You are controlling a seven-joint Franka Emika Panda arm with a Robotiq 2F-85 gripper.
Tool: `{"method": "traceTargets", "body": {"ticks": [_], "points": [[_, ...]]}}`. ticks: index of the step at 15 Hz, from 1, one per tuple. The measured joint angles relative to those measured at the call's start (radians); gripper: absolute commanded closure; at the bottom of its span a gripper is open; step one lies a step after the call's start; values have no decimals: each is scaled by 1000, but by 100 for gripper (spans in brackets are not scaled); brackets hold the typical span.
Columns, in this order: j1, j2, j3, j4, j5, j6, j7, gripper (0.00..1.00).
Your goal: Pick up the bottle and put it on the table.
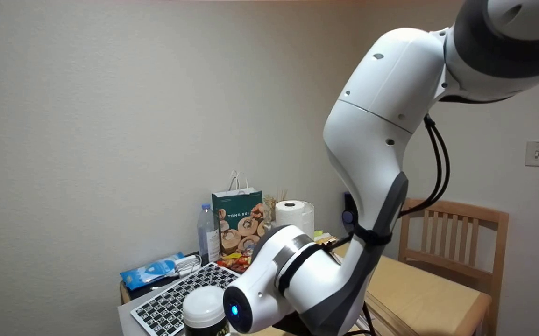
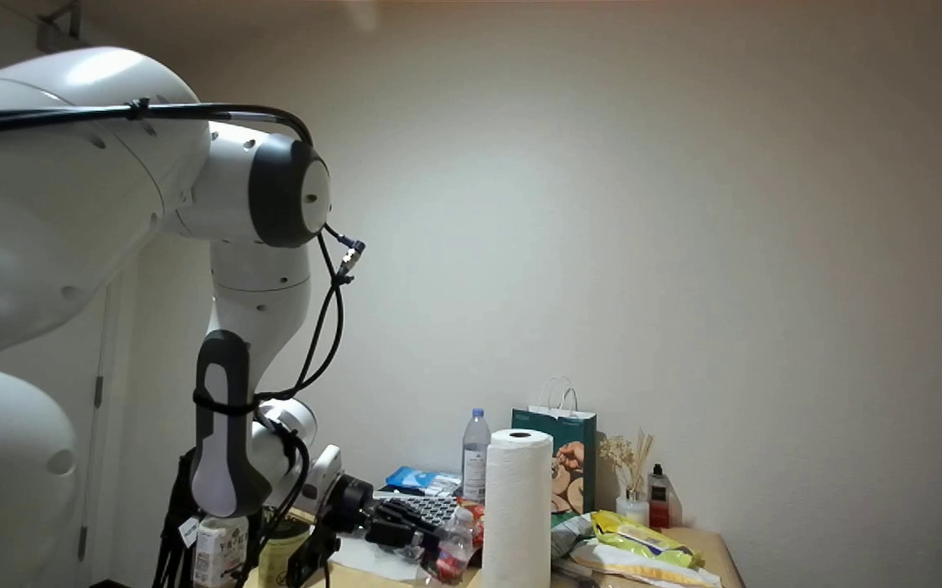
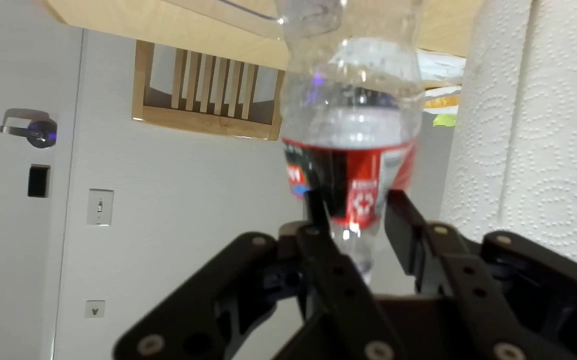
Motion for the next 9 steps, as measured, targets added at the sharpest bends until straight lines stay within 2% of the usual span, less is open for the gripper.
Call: {"method": "traceTargets", "body": {"ticks": [3, 5, 9], "points": [[-1, 13, -1, 12, 0, -2, 0, 12], [-2, 18, -2, 19, 0, -3, 0, 2], [-5, 18, -2, 41, 3, -3, 0, 0]]}}
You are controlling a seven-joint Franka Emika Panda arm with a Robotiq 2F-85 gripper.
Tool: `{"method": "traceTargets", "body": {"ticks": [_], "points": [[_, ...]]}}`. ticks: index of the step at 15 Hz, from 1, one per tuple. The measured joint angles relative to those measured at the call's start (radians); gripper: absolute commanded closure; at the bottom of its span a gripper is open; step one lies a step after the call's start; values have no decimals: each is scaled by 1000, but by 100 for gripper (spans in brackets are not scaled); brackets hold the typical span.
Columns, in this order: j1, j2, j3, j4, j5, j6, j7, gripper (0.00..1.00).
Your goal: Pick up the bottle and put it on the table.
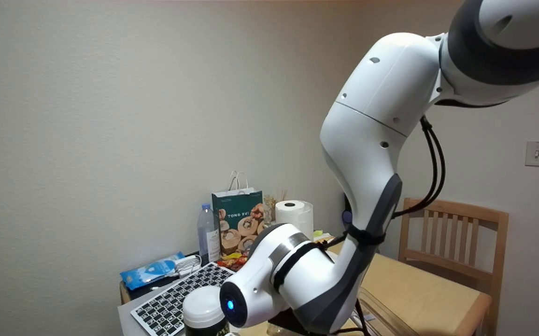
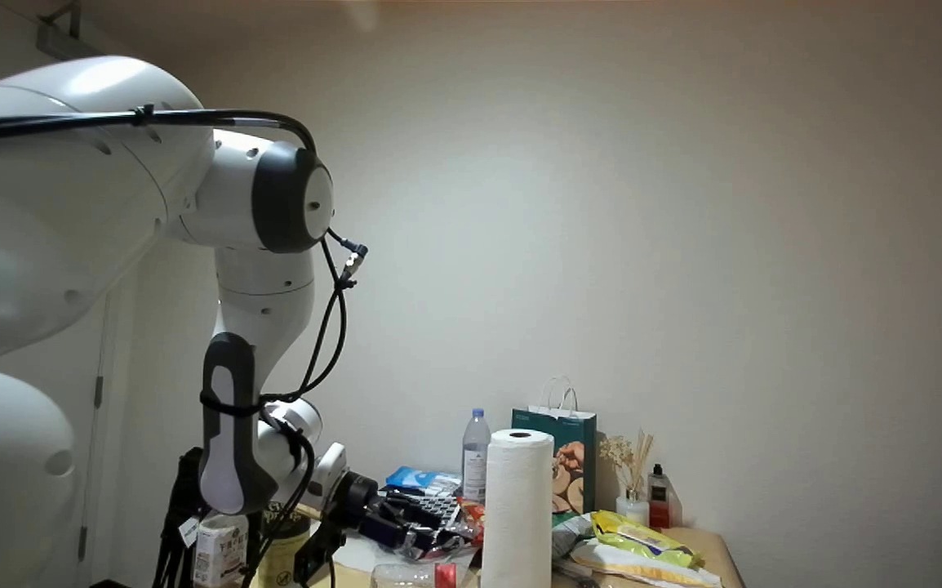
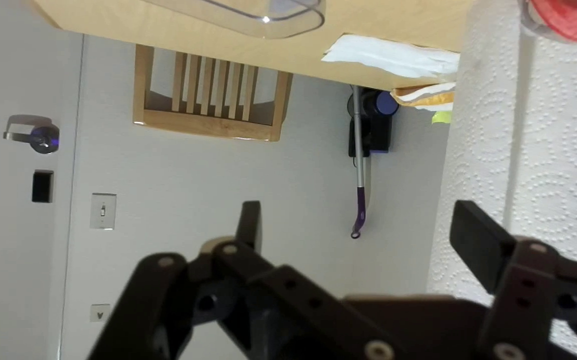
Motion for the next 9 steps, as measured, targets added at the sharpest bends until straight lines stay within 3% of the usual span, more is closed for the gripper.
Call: {"method": "traceTargets", "body": {"ticks": [9], "points": [[-16, -11, 10, 24, 14, 41, -59, 0]]}}
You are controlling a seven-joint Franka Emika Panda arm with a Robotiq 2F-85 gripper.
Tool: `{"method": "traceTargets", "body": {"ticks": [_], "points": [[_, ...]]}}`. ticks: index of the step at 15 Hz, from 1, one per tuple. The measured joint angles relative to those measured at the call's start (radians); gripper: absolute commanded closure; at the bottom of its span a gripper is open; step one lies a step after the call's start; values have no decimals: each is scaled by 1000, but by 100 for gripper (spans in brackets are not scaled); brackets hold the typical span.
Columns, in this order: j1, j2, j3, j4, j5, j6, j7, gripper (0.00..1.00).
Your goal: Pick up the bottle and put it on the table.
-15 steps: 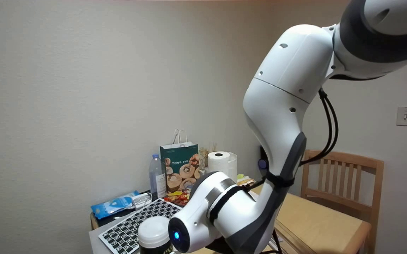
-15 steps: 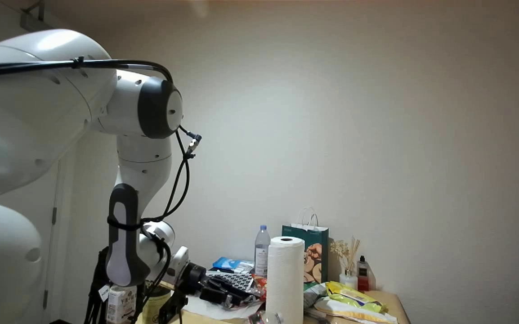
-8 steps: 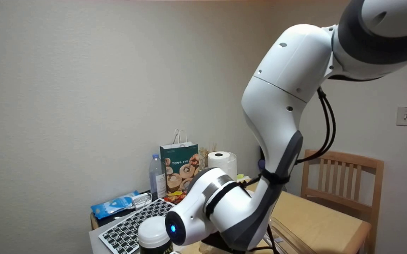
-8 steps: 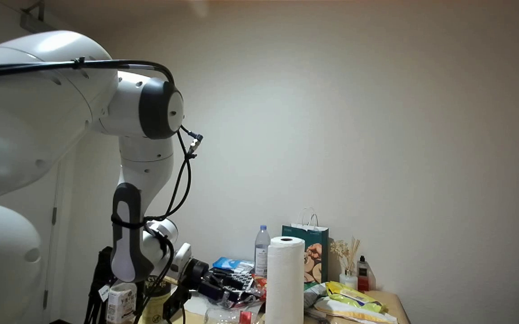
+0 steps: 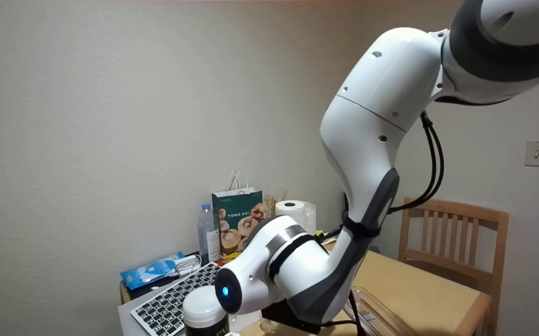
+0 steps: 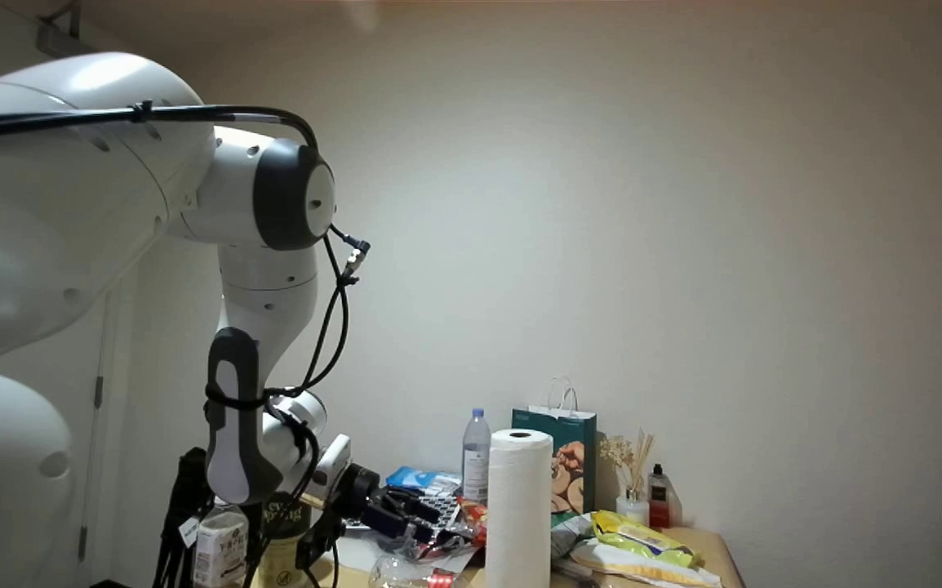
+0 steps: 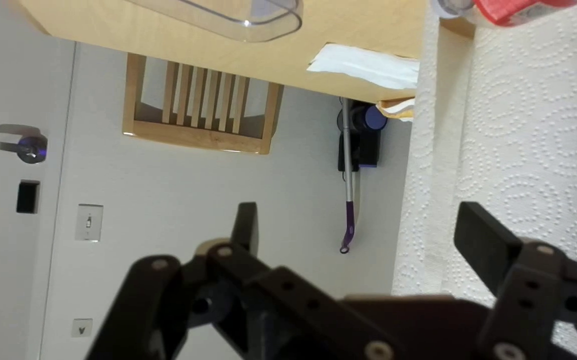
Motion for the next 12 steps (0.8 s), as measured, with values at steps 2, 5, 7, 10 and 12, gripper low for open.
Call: {"method": "traceTargets", "body": {"ticks": [2, 5, 7, 10, 12], "points": [[-25, -26, 15, 1, 52, 43, -52, 0], [-63, -100, 26, 1, 157, 108, -125, 0], [-74, -157, 25, -1, 214, 121, -150, 0], [-68, -201, 18, 1, 239, 119, -151, 0], [-63, -188, 14, 1, 239, 119, -151, 0]]}}
